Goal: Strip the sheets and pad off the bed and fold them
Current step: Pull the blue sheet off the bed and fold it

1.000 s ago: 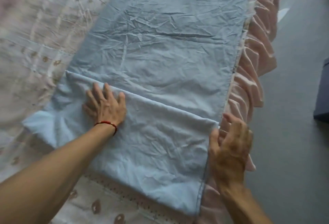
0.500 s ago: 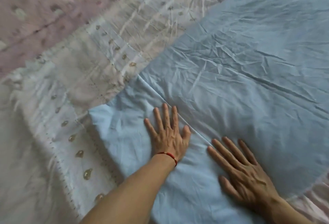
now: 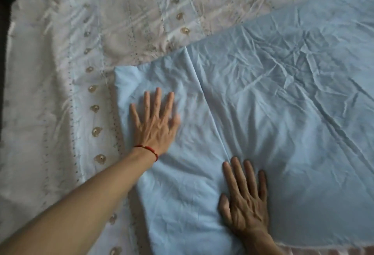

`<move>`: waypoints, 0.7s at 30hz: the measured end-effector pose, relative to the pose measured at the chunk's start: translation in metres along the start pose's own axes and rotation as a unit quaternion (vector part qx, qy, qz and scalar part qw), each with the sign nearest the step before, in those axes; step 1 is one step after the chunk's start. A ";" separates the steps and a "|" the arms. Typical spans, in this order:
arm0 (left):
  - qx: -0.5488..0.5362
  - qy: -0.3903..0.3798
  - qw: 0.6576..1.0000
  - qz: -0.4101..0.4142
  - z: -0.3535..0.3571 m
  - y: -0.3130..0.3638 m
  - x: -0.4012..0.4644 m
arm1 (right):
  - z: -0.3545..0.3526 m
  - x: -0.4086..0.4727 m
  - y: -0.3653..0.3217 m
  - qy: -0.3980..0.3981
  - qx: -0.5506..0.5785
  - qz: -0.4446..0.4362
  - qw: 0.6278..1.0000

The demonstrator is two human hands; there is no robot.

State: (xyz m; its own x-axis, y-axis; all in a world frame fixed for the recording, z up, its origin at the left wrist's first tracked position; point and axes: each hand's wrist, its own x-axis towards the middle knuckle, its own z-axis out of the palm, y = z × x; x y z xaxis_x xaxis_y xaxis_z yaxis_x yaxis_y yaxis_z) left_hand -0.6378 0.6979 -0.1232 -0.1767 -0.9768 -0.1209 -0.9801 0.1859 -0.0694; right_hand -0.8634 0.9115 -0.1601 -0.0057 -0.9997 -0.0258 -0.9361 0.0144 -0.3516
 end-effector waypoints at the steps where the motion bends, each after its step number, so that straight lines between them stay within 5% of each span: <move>1: -0.004 -0.020 0.999 -0.037 -0.001 -0.023 0.013 | 0.001 0.001 0.002 0.002 -0.002 -0.003 1.000; 4: -0.028 -0.059 0.989 -0.131 0.001 -0.069 0.062 | 0.000 0.003 -0.003 0.018 0.031 0.005 0.999; 9: -0.123 -0.101 0.958 -0.237 -0.014 -0.043 0.100 | 0.004 0.006 0.006 -0.009 0.022 -0.005 1.000; 14: -0.147 0.083 0.940 -0.295 -0.032 0.003 0.001 | 0.003 0.006 0.003 -0.038 0.005 0.001 0.999; 18: -0.247 0.137 0.857 -0.432 -0.014 0.016 -0.116 | -0.002 0.005 0.002 -0.048 0.018 0.007 0.999; 21: -0.346 0.057 0.809 -0.472 -0.002 -0.014 -0.131 | -0.004 0.008 0.000 -0.048 0.021 0.004 0.999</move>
State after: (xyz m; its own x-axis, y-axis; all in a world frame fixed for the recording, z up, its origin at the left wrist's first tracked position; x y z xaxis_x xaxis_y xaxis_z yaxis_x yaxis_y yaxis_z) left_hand -0.6013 0.8231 -0.1044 0.7111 -0.6598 -0.2428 -0.4924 -0.7139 0.4979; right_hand -0.8648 0.9036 -0.1568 0.0228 -0.9927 -0.1180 -0.9203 0.0253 -0.3903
